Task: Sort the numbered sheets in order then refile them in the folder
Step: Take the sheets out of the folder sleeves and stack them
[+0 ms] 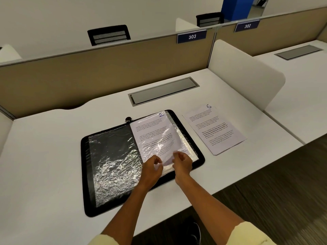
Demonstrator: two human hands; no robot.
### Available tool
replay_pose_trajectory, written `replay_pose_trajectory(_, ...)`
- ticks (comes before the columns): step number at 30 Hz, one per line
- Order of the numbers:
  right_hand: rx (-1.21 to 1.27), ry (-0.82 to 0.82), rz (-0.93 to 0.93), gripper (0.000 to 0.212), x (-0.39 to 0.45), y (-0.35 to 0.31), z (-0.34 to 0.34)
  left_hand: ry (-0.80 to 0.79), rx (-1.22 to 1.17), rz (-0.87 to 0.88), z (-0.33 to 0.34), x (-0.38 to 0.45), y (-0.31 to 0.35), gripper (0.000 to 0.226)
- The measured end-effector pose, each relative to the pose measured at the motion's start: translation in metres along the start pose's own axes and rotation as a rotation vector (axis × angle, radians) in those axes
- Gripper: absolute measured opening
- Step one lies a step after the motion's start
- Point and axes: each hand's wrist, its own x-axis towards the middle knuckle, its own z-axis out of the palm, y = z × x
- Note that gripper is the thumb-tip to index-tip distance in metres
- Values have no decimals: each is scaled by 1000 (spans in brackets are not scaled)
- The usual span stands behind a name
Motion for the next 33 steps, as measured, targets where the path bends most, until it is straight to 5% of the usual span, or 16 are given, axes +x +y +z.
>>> replay_pose_trajectory(5,-20,-44,-64,5,7,-8,0,-3,205,102,11,9,14,43)
replay_pose_trajectory(10,-14,-216,-43,16,8,-13,-5,140,189,43,18,25,35,8)
replay_pose_trajectory(17,-151,-360,-105,49,1,-15,-3,184,-93,-138,10,24,28,14)
replay_pose_trajectory(25,-423,-366,-375,39,-20,-16,17,236,-276,-150,-17,10,27,17)
replay_pose_trajectory(33,-461,-219,-448,22,-23,-20,13,127,-286,-120,-47,10,26,20)
